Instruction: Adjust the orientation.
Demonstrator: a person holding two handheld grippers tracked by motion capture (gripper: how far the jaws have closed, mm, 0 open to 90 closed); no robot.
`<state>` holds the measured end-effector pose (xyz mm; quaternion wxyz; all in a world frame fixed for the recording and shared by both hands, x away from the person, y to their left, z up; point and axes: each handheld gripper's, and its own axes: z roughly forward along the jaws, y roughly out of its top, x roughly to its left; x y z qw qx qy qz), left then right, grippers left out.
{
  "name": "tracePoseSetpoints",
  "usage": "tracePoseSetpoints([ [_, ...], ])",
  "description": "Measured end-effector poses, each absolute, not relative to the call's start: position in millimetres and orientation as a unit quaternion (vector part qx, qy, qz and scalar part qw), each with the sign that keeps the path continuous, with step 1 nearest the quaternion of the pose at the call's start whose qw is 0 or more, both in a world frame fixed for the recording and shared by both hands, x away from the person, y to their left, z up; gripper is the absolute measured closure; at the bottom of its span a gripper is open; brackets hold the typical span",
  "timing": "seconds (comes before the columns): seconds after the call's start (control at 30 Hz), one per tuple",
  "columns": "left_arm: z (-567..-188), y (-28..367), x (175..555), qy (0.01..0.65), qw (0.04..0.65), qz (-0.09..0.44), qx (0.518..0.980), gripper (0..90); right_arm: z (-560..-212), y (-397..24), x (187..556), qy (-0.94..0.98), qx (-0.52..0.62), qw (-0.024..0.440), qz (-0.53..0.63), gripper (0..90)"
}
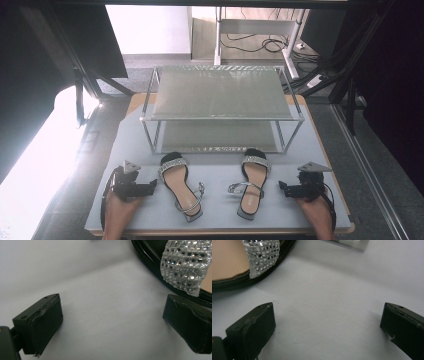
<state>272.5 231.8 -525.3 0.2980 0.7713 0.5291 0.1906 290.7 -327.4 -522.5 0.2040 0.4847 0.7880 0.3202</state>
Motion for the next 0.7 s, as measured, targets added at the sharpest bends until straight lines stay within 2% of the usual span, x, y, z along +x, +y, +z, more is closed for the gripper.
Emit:
tracePoseSetpoints([
  [0.7,-525.2,231.8,272.0,0.529,0.299,0.191,0.77,3.2,-522.7,-327.4,290.6,0.788,0.485,0.205,0.32,0.0],
])
